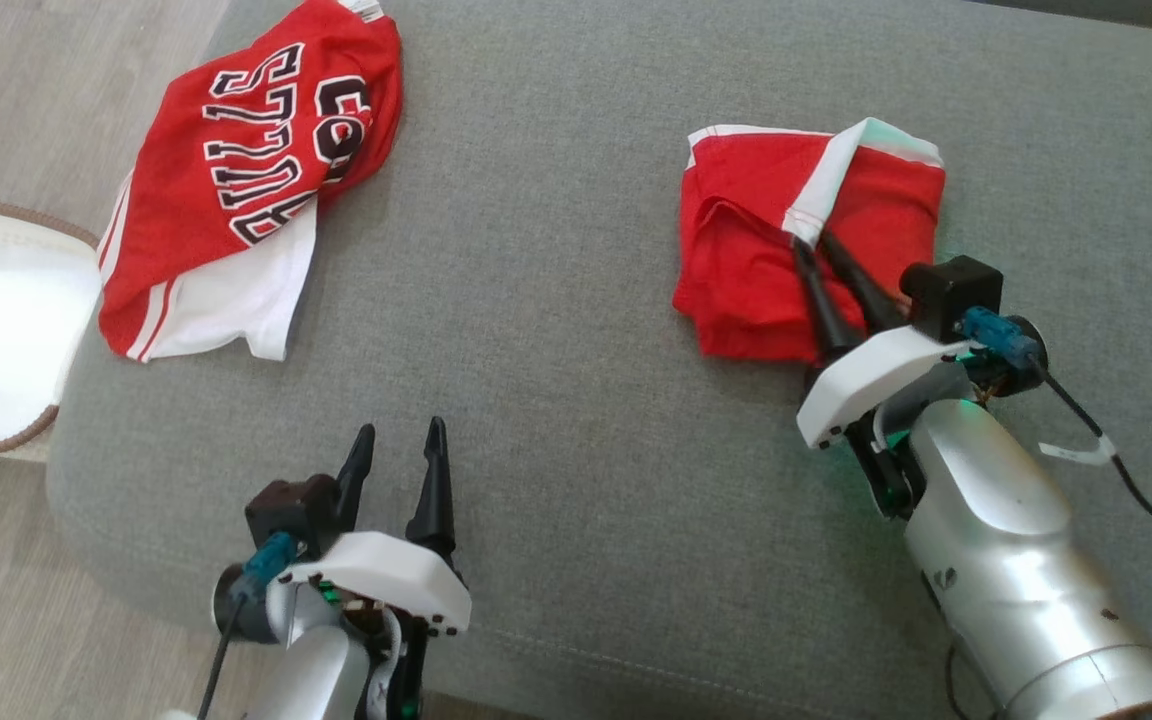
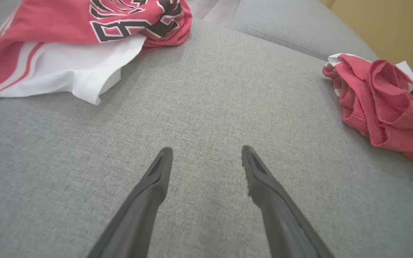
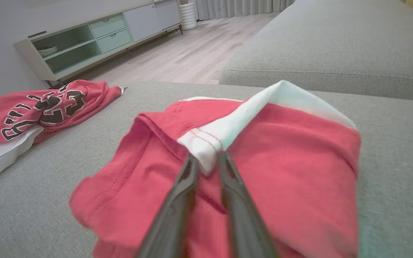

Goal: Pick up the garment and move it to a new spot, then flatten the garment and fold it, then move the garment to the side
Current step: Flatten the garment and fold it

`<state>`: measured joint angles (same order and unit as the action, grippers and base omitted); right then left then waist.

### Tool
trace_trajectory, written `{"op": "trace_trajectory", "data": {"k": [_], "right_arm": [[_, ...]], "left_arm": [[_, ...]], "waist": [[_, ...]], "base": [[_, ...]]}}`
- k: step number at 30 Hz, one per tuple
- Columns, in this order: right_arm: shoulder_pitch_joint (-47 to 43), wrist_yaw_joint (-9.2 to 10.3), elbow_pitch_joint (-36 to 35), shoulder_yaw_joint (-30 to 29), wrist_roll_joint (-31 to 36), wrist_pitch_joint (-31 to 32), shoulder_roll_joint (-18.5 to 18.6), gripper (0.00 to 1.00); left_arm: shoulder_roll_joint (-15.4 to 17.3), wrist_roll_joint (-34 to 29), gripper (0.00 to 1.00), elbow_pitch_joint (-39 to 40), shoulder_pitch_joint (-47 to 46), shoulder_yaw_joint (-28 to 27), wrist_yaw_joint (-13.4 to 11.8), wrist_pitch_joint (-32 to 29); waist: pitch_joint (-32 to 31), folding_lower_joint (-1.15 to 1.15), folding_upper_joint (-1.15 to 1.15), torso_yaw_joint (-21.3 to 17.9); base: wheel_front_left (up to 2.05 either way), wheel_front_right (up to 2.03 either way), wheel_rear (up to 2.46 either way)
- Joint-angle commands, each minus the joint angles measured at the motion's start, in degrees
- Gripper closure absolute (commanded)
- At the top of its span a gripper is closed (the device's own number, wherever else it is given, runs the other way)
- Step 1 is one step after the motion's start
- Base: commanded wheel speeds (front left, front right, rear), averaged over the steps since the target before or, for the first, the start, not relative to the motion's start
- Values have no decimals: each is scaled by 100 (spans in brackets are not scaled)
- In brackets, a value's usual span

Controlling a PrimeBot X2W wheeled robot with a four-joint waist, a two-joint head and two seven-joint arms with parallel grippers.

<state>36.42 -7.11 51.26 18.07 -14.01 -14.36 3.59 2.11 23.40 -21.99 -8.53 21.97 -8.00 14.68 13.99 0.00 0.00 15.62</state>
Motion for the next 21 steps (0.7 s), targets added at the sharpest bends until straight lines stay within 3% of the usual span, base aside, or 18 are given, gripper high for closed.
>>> {"op": "trace_trajectory", "data": {"k": [1,7,21], "right_arm": [[239,-37,-140,75,28,-63,-71,100],[385,-37,-344,116,90,-63,-71,100],[952,-37,370,98,53,-63,-71,100]], "left_arm": [[76,55,0,187,-169,-106,10,32],[76,60,0,214,-197,41,28,32],[76,275,0,211,-109,185,-7,32]], "waist": [[7,0,0,-2],[-11,0,0,48],[-109,0,0,468]], "base": [[0,0,0],[0,0,0],[0,0,0]]}}
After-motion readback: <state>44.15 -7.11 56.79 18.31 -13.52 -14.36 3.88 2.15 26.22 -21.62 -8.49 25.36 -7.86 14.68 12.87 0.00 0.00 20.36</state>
